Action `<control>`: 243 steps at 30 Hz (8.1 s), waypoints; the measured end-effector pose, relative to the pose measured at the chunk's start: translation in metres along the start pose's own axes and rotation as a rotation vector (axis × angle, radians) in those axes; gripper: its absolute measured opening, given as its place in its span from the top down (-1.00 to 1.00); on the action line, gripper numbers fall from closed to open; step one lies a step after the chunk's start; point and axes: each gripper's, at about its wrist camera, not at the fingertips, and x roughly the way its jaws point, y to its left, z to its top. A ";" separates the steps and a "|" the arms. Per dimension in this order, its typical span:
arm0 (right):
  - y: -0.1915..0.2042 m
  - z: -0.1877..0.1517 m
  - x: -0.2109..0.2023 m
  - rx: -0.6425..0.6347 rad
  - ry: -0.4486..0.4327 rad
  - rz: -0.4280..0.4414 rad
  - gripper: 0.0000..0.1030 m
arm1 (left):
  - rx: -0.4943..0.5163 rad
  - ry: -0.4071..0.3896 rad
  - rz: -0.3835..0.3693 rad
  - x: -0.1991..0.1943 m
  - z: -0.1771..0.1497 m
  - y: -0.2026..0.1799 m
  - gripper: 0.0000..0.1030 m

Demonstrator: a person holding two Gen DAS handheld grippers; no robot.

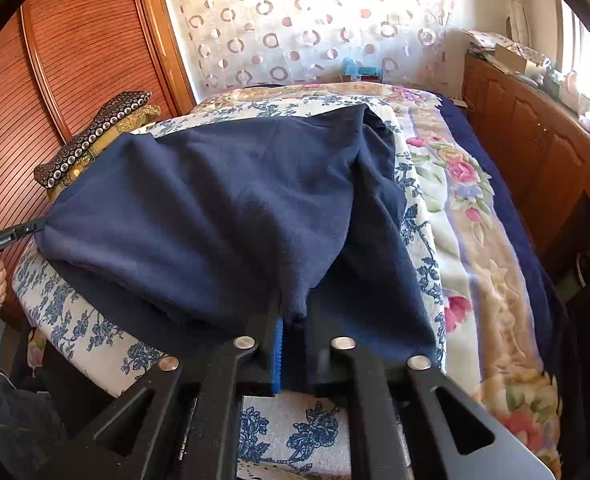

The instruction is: Fold small clothes

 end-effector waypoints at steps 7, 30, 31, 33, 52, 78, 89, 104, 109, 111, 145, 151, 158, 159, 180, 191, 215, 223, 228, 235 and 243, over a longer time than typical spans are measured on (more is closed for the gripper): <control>-0.001 0.004 -0.016 0.016 -0.042 -0.033 0.36 | 0.006 -0.004 0.009 -0.003 -0.004 -0.004 0.58; 0.071 -0.021 0.011 -0.043 0.013 0.096 0.29 | -0.035 0.025 0.034 0.020 -0.009 0.009 -0.32; 0.070 -0.020 0.017 -0.031 0.015 0.096 0.29 | -0.034 0.024 0.036 0.020 -0.009 0.009 -0.32; 0.068 -0.017 0.026 -0.011 0.004 0.109 0.29 | -0.022 0.023 0.043 0.021 -0.010 0.008 -0.32; 0.067 -0.024 -0.013 0.022 -0.119 0.277 0.92 | -0.001 0.018 0.060 0.022 -0.011 0.004 -0.32; 0.108 -0.019 0.013 -0.104 -0.067 0.225 0.41 | 0.021 0.014 0.087 0.029 -0.007 -0.002 -0.14; 0.171 -0.008 0.087 -0.266 0.027 0.315 0.30 | 0.061 0.037 0.045 0.027 -0.002 -0.011 0.75; 0.206 0.005 0.108 -0.372 -0.053 0.112 0.30 | 0.110 -0.119 -0.062 -0.023 0.044 -0.052 0.77; 0.222 0.008 0.103 -0.406 -0.106 0.127 0.30 | 0.114 -0.123 -0.064 -0.019 0.050 -0.055 0.77; 0.227 0.008 0.111 -0.419 -0.077 0.133 0.30 | 0.108 -0.125 -0.067 -0.018 0.053 -0.054 0.77; 0.157 0.008 0.075 -0.151 -0.103 0.162 0.14 | 0.171 -0.167 -0.154 -0.021 0.091 -0.100 0.77; 0.110 -0.014 0.048 -0.055 -0.163 0.097 0.14 | 0.283 -0.155 -0.286 -0.012 0.120 -0.178 0.77; 0.043 -0.046 0.009 0.063 -0.211 0.026 0.14 | 0.442 -0.119 -0.419 0.004 0.150 -0.290 0.77; 0.037 -0.051 0.006 0.079 -0.217 0.019 0.14 | 0.463 -0.110 -0.440 0.006 0.152 -0.306 0.77; 0.008 -0.054 -0.010 0.138 -0.214 -0.033 0.14 | 0.427 -0.067 -0.395 0.040 0.148 -0.277 -0.53; 0.048 0.009 0.032 0.004 -0.189 0.050 0.14 | 0.297 -0.026 -0.245 0.071 0.124 -0.164 -0.53; 0.125 0.090 0.177 -0.228 0.070 0.108 -0.05 | 0.317 -0.067 -0.170 0.089 0.108 -0.108 -0.53; 0.122 0.098 0.176 -0.204 0.067 0.139 0.79 | 0.298 -0.054 -0.186 0.098 0.110 -0.104 -0.53; 0.081 0.124 0.134 -0.148 -0.035 0.124 0.80 | 0.296 -0.039 -0.195 0.103 0.108 -0.107 -0.53; -0.010 0.173 0.129 -0.040 -0.054 0.009 0.81 | 0.308 -0.018 -0.202 0.111 0.108 -0.118 -0.53; -0.055 0.200 0.174 0.038 0.002 -0.048 0.73 | 0.324 0.019 -0.193 0.121 0.108 -0.129 -0.53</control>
